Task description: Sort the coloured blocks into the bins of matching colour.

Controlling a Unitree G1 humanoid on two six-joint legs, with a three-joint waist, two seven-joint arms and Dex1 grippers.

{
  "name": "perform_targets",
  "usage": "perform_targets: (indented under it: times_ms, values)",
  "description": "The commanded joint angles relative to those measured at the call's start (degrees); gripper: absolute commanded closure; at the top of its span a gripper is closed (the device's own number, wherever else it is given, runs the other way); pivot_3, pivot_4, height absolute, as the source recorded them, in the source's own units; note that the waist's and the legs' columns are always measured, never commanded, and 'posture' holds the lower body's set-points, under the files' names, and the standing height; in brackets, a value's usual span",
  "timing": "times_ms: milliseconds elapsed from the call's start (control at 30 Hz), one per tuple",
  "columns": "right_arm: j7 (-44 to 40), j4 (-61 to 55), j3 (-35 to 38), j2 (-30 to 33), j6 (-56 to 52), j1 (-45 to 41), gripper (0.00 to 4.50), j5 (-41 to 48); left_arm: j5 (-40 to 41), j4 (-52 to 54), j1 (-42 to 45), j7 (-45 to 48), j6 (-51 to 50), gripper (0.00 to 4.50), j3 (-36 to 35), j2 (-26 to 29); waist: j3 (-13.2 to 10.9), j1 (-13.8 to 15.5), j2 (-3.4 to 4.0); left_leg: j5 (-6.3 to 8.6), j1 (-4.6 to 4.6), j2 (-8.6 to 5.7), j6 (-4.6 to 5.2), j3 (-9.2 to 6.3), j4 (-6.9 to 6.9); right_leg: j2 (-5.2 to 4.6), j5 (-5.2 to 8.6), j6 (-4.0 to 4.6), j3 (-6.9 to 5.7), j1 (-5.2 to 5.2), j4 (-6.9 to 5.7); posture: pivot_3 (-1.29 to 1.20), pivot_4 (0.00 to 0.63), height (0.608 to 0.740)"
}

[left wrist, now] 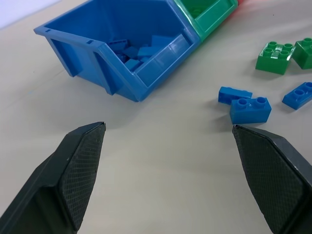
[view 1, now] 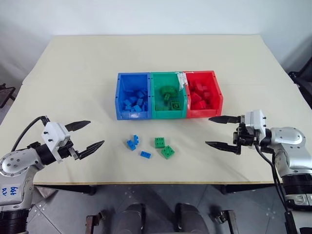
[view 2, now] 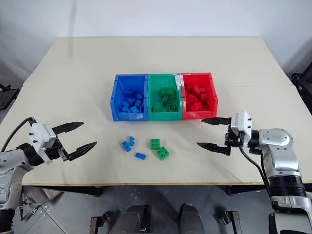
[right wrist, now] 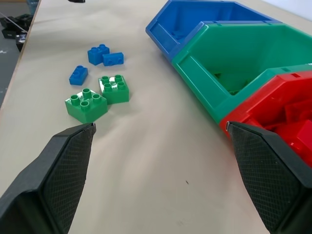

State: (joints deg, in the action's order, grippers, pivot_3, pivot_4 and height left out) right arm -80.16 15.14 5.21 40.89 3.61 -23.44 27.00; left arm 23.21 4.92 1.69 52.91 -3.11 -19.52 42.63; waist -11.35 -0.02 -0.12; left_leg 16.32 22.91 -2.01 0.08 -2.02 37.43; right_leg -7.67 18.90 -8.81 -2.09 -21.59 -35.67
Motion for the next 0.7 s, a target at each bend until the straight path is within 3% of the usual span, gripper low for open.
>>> perform_targets:
  times_ms: [33, 200, 333, 533, 700]
  values:
    - [0.2, -1.5, 2.3, 0.6, 1.0, 1.3, 0.0, 0.7, 1.3, 3.9, -0.2, 0.4, -1.0, 0.11, 0.5, 0.2, 0.0, 0.0, 0.0, 0.0, 0.0, 0.0, 0.0, 0.0, 0.0, 0.0, 0.0, 0.0, 0.0, 0.0, -0.01, 0.0, 0.15, 0.74]
    - [-1.2, 5.0, 6.4, 5.3, 3.5, 3.5, 0.0, -0.5, 4.9, 11.6, 0.6, 1.6, -5.8, 0.11, 6.4, -2.1, 0.0, 0.3, 0.01, 0.0, 0.02, -0.08, 0.03, -0.01, 0.01, -0.09, 0.0, -0.01, 0.0, 0.01, -0.07, 0.0, 0.15, 0.74]
    - [-3.4, 12.2, 6.2, 7.8, 7.2, 2.4, 0.0, -2.9, 2.9, 13.4, 0.2, 3.0, -4.1, 0.11, 12.1, -4.2, 0.0, 0.0, 0.01, 0.0, -0.01, -0.06, 0.05, 0.03, 0.02, -0.04, -0.01, -0.01, 0.0, 0.04, -0.01, 0.0, 0.15, 0.74]
    - [-4.1, 7.3, 0.9, 4.2, 4.7, 0.8, 0.0, -3.9, 2.1, 13.9, -0.6, 3.0, -2.2, 0.11, 13.8, -5.2, 0.0, -0.9, 0.02, -0.02, -0.2, 0.16, -0.02, 0.3, -0.08, 0.12, 0.0, 0.01, 0.08, 0.04, -0.03, 0.0, 0.15, 0.74]
    - [-3.7, -1.6, -8.5, -1.6, -3.8, -2.2, 0.0, -5.2, 6.6, 15.2, -4.9, 3.2, -4.8, 0.11, 8.4, -4.0, 0.0, -1.4, 0.02, -0.01, -0.23, 0.18, -0.04, 0.28, -0.07, 0.11, 0.0, 0.02, 0.14, 0.03, -0.09, 0.0, 0.15, 0.74]
